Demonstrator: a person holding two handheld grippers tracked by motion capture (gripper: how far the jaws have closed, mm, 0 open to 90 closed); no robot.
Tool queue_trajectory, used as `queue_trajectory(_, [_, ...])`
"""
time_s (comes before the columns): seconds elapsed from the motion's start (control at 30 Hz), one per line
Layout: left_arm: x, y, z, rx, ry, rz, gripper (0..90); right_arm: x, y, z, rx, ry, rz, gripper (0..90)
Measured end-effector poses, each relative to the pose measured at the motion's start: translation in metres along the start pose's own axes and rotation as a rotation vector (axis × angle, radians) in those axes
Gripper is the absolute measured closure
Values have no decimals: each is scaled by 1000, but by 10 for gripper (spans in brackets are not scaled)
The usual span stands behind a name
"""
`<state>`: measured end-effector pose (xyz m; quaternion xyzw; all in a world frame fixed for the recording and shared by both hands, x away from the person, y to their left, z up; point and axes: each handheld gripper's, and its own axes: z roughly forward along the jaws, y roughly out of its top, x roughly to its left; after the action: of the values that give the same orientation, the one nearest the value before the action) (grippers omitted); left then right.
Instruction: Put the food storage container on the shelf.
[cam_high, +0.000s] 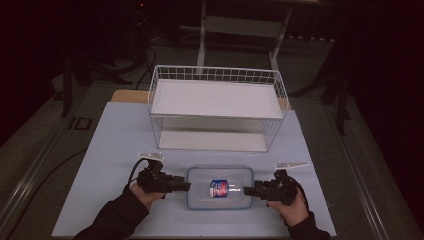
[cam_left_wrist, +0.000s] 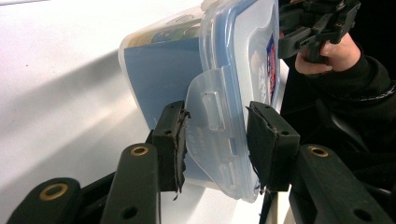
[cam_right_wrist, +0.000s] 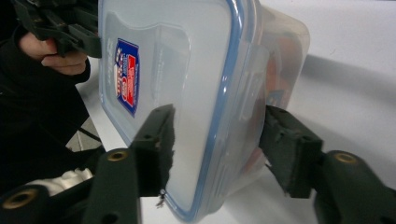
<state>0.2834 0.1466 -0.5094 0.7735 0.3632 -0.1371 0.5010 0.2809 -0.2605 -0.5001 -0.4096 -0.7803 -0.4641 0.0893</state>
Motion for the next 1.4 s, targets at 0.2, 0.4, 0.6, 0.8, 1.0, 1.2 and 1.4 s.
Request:
queue_trajectory(0.2, [-9, -4, 0, -12, 39, 23, 583, 0, -3, -3, -13, 5, 25, 510])
queue_trajectory(0.4, [-13, -5, 0, -20, 54, -6, 582, 6, -4, -5, -15, -12, 21, 518])
queue_trajectory(0.6, [-18, -1, -4, -42, 71, 17, 581, 10, 1, -9, -32, -21, 3, 518])
queue_trajectory(0.8, [-18, 16, -10, -93, 85, 59, 580, 13, 20, -15, -73, -38, -50, 518])
queue_trajectory(1.0, [-17, 37, -15, -137, 107, 85, 579, 12, 43, -20, -117, -54, -87, 517])
queue_trajectory(1.2, [-8, 52, -17, -183, 137, 109, 575, 6, 68, -19, -152, -63, -129, 517])
queue_trajectory(1.4, [13, 56, -9, -193, 156, 89, 571, -11, 78, -5, -143, -65, -120, 517])
